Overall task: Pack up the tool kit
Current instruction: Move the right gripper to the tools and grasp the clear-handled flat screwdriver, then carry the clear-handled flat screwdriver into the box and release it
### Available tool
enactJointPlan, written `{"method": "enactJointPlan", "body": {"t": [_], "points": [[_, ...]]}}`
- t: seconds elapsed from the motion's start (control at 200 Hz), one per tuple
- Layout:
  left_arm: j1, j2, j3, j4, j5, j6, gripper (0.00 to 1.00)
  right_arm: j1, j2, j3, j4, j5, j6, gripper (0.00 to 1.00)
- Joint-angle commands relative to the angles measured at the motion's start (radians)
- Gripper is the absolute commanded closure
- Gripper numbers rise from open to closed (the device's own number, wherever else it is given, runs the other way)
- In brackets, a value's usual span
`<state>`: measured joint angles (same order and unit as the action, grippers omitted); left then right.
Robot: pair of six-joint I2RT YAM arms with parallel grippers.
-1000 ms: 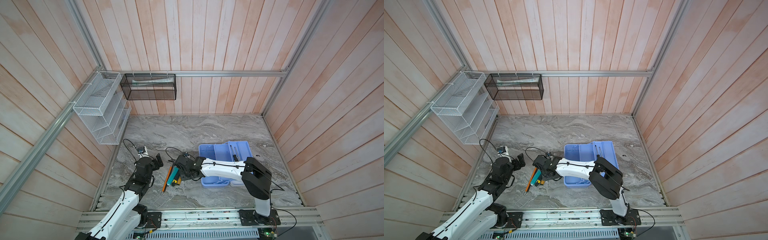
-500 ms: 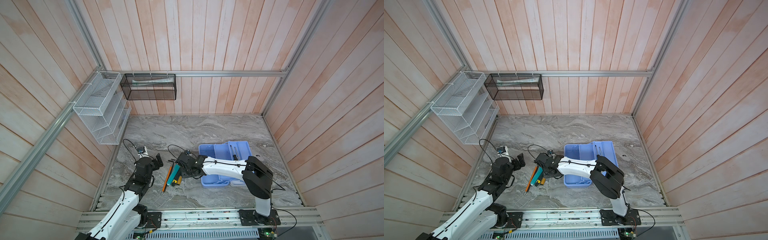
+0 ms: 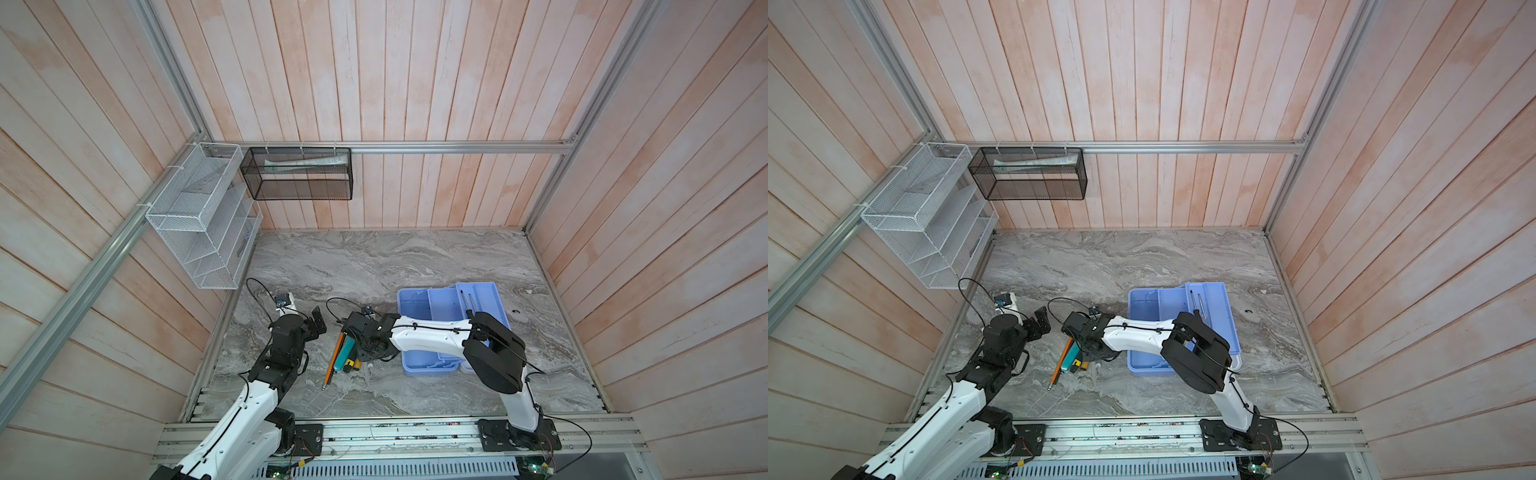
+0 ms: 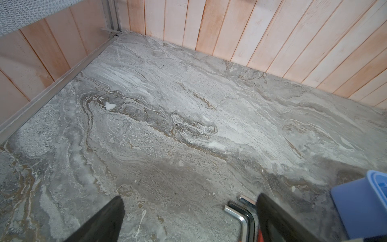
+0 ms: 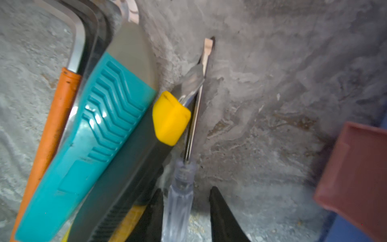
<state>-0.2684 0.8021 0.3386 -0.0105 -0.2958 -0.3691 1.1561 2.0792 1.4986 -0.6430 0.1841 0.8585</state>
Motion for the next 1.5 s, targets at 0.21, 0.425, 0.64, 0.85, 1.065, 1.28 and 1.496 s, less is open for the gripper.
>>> {"method": "enactJointPlan", "body": {"t": [0.21, 0.425, 0.64, 0.85, 1.065, 1.28, 1.496], "points": [[0.005, -0.022, 0.010, 0.008, 0.001, 0.008, 0.00, 0.012, -0.019, 0.009, -0.063, 0.049, -0.038, 0.69], [0.005, -0.011, 0.014, 0.008, 0.001, 0.009, 0.00, -0.001, -0.004, -0.020, -0.040, 0.035, -0.061, 0.68], [0.005, -0.024, 0.010, 0.008, 0.001, 0.007, 0.00, -0.015, -0.027, -0.078, -0.002, 0.017, -0.077, 0.74], [0.005, -0.024, 0.011, 0.009, -0.001, 0.006, 0.00, -0.016, -0.026, -0.037, -0.020, 0.057, -0.090, 0.94], [0.005, -0.004, 0.018, 0.008, 0.000, 0.007, 0.00, -0.043, -0.060, 0.061, -0.084, 0.079, -0.131, 1.00], [0.005, -0.020, 0.011, 0.008, 0.000, 0.007, 0.00, -0.087, -0.195, 0.031, -0.078, 0.059, -0.195, 1.00], [0.005, -0.012, 0.015, 0.009, -0.002, 0.007, 0.00, -0.147, -0.362, -0.046, -0.111, 0.069, -0.315, 1.00]]}}
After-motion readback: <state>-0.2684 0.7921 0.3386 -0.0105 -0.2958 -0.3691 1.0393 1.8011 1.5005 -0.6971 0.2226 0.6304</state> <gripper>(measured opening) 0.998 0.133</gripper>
